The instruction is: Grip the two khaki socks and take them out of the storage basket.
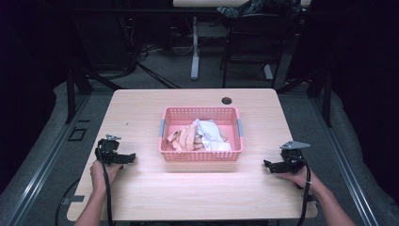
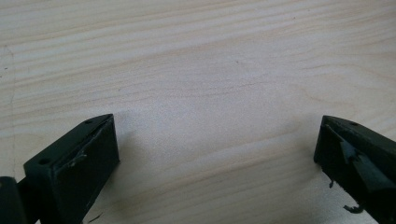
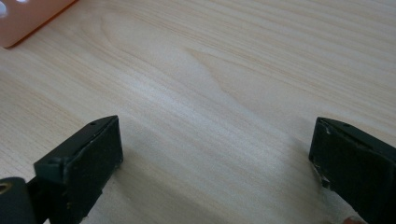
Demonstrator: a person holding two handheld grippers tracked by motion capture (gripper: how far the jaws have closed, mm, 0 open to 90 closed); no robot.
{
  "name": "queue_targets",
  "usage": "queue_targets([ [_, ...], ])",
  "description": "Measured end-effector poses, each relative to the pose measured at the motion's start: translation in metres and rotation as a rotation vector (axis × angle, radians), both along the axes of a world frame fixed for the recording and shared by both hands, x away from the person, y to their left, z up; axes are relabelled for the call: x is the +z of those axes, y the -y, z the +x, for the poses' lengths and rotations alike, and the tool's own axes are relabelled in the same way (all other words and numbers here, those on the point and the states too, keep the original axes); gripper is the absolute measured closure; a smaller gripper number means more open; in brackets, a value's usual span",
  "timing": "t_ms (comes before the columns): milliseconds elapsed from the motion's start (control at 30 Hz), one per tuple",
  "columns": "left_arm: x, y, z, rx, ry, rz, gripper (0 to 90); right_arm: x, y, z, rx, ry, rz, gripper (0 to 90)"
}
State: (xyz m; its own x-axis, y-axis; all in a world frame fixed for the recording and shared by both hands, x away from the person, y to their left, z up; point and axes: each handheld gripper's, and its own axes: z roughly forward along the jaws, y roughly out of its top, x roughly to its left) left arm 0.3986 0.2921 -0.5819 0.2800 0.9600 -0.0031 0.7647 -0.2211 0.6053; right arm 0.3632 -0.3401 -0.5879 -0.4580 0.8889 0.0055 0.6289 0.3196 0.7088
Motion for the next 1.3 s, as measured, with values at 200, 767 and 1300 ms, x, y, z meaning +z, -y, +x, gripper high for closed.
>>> queue_targets([
  [200, 0.000, 0.000, 0.000, 0.003, 0.002, -0.001, 0.0, 0.000, 0.000, 0.000, 0.000, 0.000, 0.000, 1.9],
  [767, 0.008, 0.006, -0.001, -0.030, -0.008, -0.019, 0.1, 0.000, 0.000, 0.001, 0.011, -0.004, -0.004, 0.2],
  [1300, 0.047, 0.012, -0.006, -0.064, 0.073, -0.066, 0.1, 0.000, 0.000, 0.001, 0.013, -0.005, -0.006, 0.0],
])
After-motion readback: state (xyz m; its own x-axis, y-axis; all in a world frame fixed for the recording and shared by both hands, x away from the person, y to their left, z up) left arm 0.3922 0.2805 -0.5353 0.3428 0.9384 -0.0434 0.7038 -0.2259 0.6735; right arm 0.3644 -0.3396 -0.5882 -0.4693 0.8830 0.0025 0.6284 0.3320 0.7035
